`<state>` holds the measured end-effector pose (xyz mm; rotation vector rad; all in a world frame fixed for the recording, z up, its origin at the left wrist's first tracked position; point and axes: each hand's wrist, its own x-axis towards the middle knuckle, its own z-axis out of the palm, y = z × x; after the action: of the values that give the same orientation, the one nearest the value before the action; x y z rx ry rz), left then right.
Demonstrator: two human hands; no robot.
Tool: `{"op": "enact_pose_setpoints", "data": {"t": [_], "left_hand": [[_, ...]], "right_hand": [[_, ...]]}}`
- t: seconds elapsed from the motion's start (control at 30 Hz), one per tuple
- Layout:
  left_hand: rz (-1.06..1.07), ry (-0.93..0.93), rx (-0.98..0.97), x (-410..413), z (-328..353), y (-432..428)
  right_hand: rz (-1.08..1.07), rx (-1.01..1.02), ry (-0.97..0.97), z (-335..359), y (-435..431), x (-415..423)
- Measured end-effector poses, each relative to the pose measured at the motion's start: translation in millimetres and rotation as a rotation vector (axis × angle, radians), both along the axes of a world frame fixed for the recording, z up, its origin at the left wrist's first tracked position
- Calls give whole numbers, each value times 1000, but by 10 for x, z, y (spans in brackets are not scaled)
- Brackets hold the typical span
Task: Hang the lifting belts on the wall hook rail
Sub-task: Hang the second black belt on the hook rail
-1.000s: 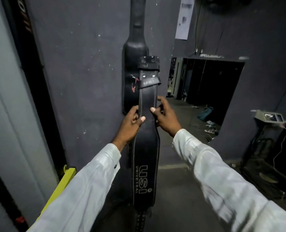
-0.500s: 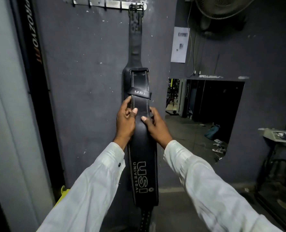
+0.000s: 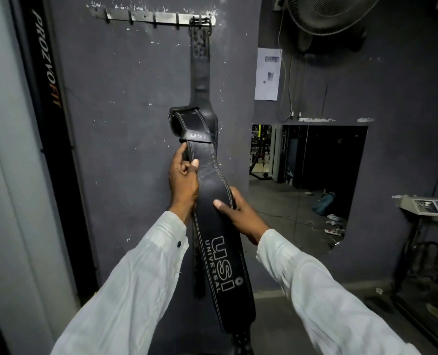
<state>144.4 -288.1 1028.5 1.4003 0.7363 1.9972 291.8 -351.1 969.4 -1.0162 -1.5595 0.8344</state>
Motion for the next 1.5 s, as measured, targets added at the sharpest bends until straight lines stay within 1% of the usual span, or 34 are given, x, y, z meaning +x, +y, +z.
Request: {"op": "enact_pose_setpoints", "data": {"t": [0.03,0.07,0.13,0.2,0.23,0.37,0.5,0.57,0.6,0.67,0.7,0.77,0.83,0.9,0.93,1.0,1.07,1.17,1.2,1.27,1.33,1.4,1.5], "left_hand": [[-1,-15,-3,-10,22,6],[-1,-24,-9,-19,38,11],[-8,-50,-23,-46,32,28],[-22,-81,-38,-88,13,44],[-35,-87,-43,-106,9,59],[-84,-85,-29,-128,122,36],[-108,-110,-45,-136,161,47],[-130,-113,-56,-115,151,11],[-159,-100,-58,-92,147,-20],[-213,-64,-69,-42,154,-68],[-234,-39,-70,-23,162,-96],[-248,50,-52,18,130,-155],[-232,166,-24,58,41,-223],[-237,261,4,78,-30,-287],[-248,290,7,65,-45,-319],[-273,344,-8,-22,-59,-361],[-335,435,-68,-171,-114,-422],[-619,580,-247,-331,-349,-526],[-634,622,-265,-343,-403,-537],[-536,617,-224,-310,-417,-532],[-449,560,-169,-278,-381,-554],[-458,541,-150,-292,-393,-568],[-516,579,-198,-369,-466,-597]], "right_hand": [[34,-39,-5,-69,-14,25],[28,-38,-18,-136,-27,30],[-44,56,-30,-226,-41,-8],[-66,104,-38,-214,-73,-48],[-56,96,-44,-198,-82,-53],[35,-62,-62,-310,-169,8],[44,-38,64,-438,-227,21],[75,-64,86,-441,-253,39],[98,-93,66,-429,-276,48],[128,-133,83,-345,-253,55],[121,-116,130,-225,-234,39],[66,-30,225,133,-137,3],[80,30,280,564,-56,-34],[52,63,292,853,8,-24],[10,71,268,922,22,-5],[-46,82,246,930,46,25],[-72,109,282,833,81,39],[-75,146,364,716,109,14],[-89,154,371,709,109,-10],[-115,184,371,737,89,-56],[-113,213,365,807,80,-108],[-102,243,346,897,86,-128],[-67,272,340,1033,76,-150]]}}
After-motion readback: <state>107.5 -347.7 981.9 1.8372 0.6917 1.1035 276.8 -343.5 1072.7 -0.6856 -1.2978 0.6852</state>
